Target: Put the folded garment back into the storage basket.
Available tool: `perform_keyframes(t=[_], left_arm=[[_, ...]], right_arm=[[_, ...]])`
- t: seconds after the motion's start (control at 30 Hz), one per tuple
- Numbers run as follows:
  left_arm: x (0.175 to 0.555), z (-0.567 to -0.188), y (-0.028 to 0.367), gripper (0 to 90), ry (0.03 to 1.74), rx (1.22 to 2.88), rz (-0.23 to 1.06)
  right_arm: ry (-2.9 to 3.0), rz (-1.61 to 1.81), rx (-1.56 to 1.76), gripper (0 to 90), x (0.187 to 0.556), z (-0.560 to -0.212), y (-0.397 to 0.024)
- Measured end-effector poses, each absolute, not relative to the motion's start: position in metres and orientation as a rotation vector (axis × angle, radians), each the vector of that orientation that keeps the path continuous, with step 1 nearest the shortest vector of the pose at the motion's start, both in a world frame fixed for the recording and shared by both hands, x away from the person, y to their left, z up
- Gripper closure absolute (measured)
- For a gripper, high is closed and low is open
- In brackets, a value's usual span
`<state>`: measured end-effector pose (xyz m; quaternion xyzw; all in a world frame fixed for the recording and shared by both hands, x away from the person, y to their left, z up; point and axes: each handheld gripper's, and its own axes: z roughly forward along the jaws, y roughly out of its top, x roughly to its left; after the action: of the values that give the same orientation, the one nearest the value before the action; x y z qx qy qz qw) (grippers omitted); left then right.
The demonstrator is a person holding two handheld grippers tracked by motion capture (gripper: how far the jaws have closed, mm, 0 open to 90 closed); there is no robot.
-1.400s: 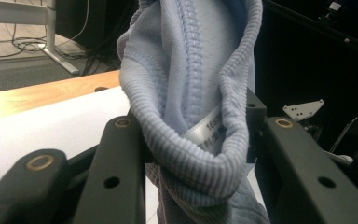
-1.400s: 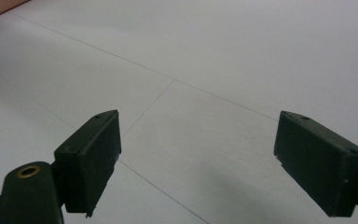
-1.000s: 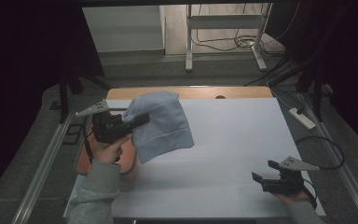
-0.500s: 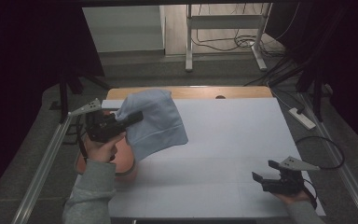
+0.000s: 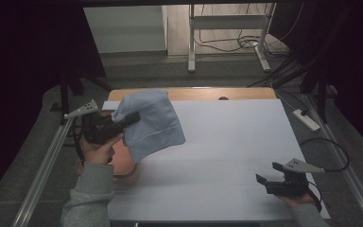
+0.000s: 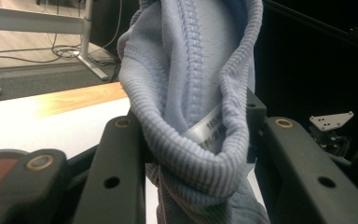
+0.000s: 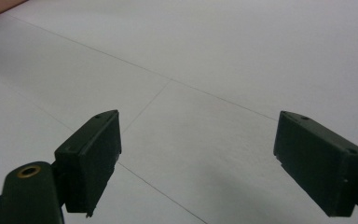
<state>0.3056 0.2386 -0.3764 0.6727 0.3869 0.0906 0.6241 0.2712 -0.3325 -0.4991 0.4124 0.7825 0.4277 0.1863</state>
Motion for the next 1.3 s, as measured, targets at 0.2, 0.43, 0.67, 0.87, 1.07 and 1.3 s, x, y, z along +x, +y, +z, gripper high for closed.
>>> perform_keyframes(t=[0.2, 0.43, 0.67, 0.87, 1.07, 1.3], left_arm=[[0.303, -0.376, 0.246, 62.8, 0.903, 1.537, 0.225], [0.300, -0.375, 0.253, 62.8, 0.920, 1.532, 0.246], [0.297, -0.374, 0.259, 62.8, 0.930, 1.528, 0.258], [0.295, -0.374, 0.266, 62.9, 0.941, 1.526, 0.272], [0.293, -0.373, 0.274, 62.9, 0.953, 1.518, 0.282], [0.291, -0.372, 0.284, 62.8, 0.967, 1.501, 0.287]], right_arm=[[2.205, 1.205, 1.161, 15.4, 0.271, -0.499, -0.333], [2.207, 1.204, 1.158, 15.3, 0.272, -0.499, -0.332], [2.207, 1.206, 1.157, 15.3, 0.272, -0.499, -0.332], [2.208, 1.205, 1.157, 15.3, 0.272, -0.499, -0.332], [2.208, 1.203, 1.158, 15.3, 0.272, -0.500, -0.332], [2.204, 1.200, 1.164, 15.3, 0.271, -0.499, -0.332]])
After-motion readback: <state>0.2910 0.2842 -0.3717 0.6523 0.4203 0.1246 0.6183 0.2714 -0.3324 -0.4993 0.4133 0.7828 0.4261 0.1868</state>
